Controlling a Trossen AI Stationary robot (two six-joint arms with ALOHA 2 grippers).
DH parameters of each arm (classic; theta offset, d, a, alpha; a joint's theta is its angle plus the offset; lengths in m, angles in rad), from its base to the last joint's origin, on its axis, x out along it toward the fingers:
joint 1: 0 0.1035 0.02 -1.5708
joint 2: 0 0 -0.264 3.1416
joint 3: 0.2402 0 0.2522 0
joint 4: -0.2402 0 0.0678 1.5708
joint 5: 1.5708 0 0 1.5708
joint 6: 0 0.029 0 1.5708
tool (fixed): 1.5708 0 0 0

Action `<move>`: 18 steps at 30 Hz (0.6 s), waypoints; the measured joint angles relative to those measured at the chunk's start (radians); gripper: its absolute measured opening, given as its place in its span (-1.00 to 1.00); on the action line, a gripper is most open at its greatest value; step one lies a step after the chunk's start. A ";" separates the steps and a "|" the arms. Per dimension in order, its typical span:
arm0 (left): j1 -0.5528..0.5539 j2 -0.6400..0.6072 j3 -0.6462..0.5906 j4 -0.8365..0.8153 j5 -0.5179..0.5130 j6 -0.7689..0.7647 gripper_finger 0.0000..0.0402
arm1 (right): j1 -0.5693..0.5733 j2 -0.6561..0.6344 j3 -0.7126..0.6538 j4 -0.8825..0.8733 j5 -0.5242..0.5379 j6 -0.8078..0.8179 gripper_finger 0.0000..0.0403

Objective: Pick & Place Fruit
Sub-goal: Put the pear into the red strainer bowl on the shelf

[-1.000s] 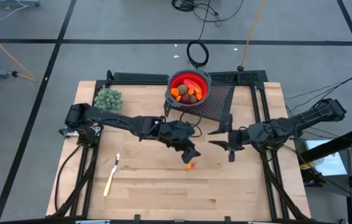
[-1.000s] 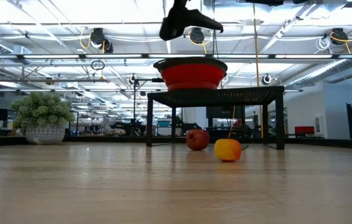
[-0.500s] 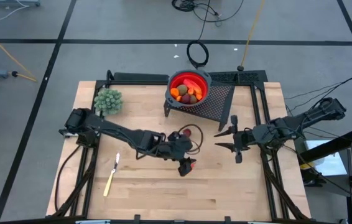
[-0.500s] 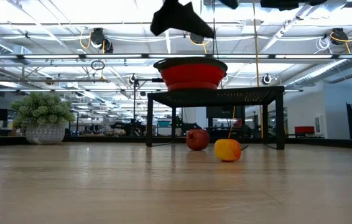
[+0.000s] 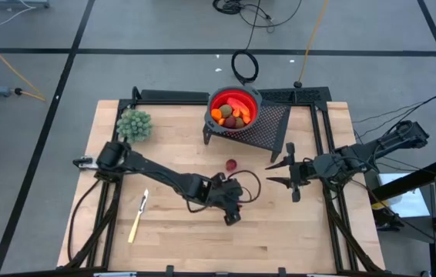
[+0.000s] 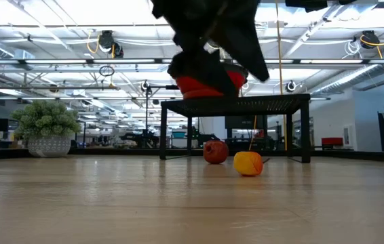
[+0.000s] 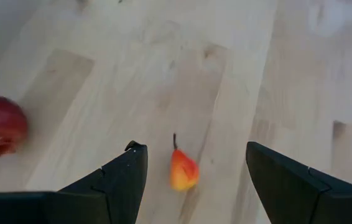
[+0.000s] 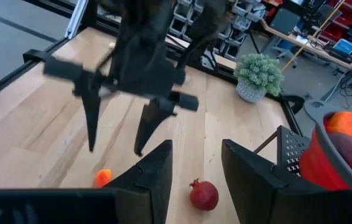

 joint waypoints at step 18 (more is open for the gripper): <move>-0.027 0.176 0.000 0.067 -0.006 -0.018 0.36 | 0.000 0.001 0.000 -0.005 -0.003 0.016 -0.36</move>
